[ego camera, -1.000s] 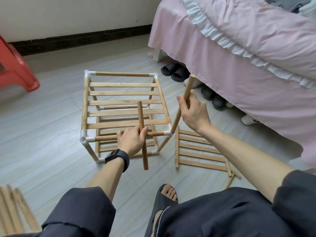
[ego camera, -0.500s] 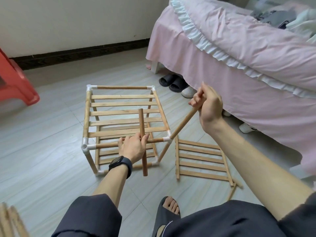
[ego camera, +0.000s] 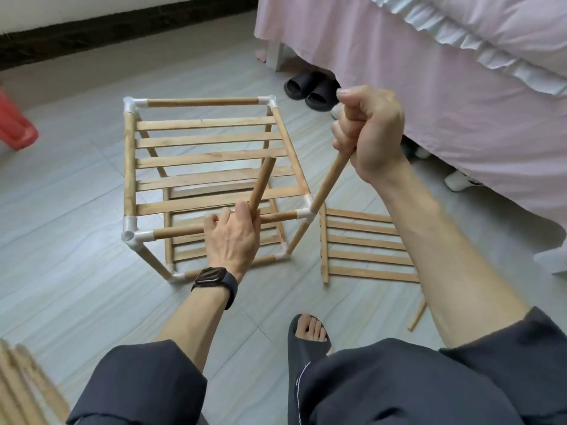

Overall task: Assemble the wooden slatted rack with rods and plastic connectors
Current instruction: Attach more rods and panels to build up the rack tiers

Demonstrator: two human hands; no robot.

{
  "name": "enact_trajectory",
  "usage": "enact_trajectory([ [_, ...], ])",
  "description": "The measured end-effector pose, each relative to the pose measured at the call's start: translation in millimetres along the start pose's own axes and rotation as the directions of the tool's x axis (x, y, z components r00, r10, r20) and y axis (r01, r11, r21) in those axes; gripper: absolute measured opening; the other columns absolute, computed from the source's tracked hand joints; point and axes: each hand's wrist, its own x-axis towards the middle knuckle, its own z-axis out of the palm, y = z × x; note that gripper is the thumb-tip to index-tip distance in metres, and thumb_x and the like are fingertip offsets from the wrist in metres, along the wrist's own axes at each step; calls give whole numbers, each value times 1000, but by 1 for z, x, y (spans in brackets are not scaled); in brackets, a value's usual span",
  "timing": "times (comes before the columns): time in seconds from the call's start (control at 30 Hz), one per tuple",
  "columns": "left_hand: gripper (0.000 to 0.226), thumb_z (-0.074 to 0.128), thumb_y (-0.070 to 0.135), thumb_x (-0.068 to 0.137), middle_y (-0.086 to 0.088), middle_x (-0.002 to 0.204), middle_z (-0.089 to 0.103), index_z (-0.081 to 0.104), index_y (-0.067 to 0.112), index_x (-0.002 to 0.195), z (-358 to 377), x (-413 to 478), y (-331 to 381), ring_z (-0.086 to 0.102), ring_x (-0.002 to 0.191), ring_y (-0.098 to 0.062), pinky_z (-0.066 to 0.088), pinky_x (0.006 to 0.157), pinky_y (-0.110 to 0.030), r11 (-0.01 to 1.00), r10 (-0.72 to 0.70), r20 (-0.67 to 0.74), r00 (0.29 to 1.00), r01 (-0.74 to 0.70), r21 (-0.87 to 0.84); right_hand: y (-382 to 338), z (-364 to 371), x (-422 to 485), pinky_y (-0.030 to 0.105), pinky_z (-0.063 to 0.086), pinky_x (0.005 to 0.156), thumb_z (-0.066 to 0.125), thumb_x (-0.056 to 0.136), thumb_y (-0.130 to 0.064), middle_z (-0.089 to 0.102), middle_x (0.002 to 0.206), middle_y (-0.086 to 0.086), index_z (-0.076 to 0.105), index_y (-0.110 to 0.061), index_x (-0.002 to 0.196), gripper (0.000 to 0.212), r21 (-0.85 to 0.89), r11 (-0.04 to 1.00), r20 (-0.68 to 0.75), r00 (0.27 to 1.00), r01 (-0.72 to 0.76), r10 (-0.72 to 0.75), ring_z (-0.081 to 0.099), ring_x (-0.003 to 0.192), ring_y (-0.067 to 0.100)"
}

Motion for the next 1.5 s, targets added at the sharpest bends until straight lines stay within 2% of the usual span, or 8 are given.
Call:
enact_trajectory([
  [0.2, 32, 31, 39, 106, -4, 65, 52, 44, 13, 93, 8, 0, 0, 46, 66, -29, 33, 77, -44, 1000, -6, -58, 998, 6, 12, 7, 2, 7, 28, 17, 46, 51, 88, -14, 19, 42, -7, 28, -26, 45, 51, 20, 995, -156, 983, 100, -96, 16, 40, 17],
  [0.4, 28, 30, 39, 105, -5, 66, 56, 40, 14, 96, -6, 7, 3, 50, 68, -32, 35, 78, -46, 997, 11, 28, 1000, -13, 71, 20, 30, 10, 26, 24, 49, 50, 100, -11, 28, 47, -17, 29, -27, 57, 51, -301, 887, -418, 787, 351, -453, 27, 47, 7],
  [0.53, 24, 28, 41, 103, -5, 76, 59, 37, 19, 97, -18, 9, 8, 53, 77, -32, 33, 82, -46, 998, -62, 160, 985, 58, 25, 5, 2, 5, 30, 17, 46, 51, 95, -20, 22, 44, -8, 27, -26, 51, 51, -20, 997, -4, 997, 77, -77, 18, 42, 15],
  [0.73, 24, 29, 41, 104, -4, 79, 60, 38, 18, 100, -21, 5, 8, 52, 79, -31, 33, 81, -45, 999, -40, 177, 983, 37, 22, -4, -31, 23, 25, 23, 43, 50, 89, -35, 22, 37, -9, 25, -21, 48, 50, -6, 954, 624, 744, -299, 237, 22, 36, 10],
  [0.93, 27, 41, 34, 103, -3, 59, 50, 45, 11, 90, -10, 1, 0, 40, 55, -27, 37, 66, -39, 996, 83, -52, 995, -81, 42, 19, -3, 0, 25, 14, 43, 43, 94, -32, 16, 44, -7, 26, -24, 49, 48, 171, 985, 44, 999, -33, 26, 12, 39, 15],
  [1.17, 26, 38, 34, 106, 4, 62, 33, 40, 12, 92, -6, 3, -5, 28, 57, -20, 33, 66, -38, 988, 154, -135, 979, -151, 32, 32, 30, -6, 34, 17, 49, 44, 97, -33, 21, 49, -11, 25, -26, 54, 48, -38, 967, -360, 899, 253, -249, 16, 44, 18],
  [1.33, 24, 34, 36, 105, 1, 58, 46, 35, 16, 93, -14, 7, -3, 34, 56, -24, 28, 67, -38, 991, 131, -60, 990, -128, 48, 23, 27, -9, 29, 16, 47, 50, 95, -39, 20, 49, -9, 22, -22, 56, 50, 34, 987, -292, 946, 155, -139, 15, 45, 16],
  [1.5, 23, 43, 35, 101, -3, 60, 52, 42, 14, 92, -14, 4, 2, 33, 60, -24, 35, 67, -41, 997, 66, -8, 998, -66, 39, 20, 0, -7, 25, 18, 45, 60, 71, -71, 20, 44, -7, 24, -22, 49, 64, 12, 989, 142, 980, -146, 143, 14, 44, 16],
])
